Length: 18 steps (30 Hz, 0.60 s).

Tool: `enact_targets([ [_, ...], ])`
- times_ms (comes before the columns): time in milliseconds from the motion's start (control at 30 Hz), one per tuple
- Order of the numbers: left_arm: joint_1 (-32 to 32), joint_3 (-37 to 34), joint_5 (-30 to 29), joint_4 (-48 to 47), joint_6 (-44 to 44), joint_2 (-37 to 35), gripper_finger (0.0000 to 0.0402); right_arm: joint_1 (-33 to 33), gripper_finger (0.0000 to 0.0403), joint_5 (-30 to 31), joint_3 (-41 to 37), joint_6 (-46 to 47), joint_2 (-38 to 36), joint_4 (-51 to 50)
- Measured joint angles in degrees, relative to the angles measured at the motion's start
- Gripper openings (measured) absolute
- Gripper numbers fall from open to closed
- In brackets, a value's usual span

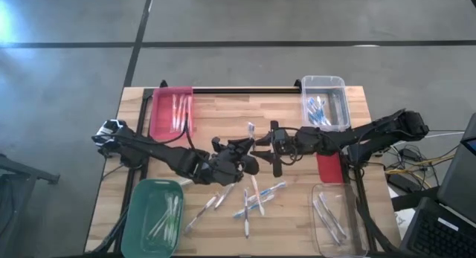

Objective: Pick & Place Toothbrushes
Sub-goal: Put the violet toothbrush into the bottom transparent bin

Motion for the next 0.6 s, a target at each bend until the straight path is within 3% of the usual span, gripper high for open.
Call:
enact_targets([
  [600, 1.12, 0.0, 0.28, 0.03, 1.19, 1.12, 0.0023, -0.08, 0.0036, 0.4, 0.0, -1.06, 0.33, 0.64],
])
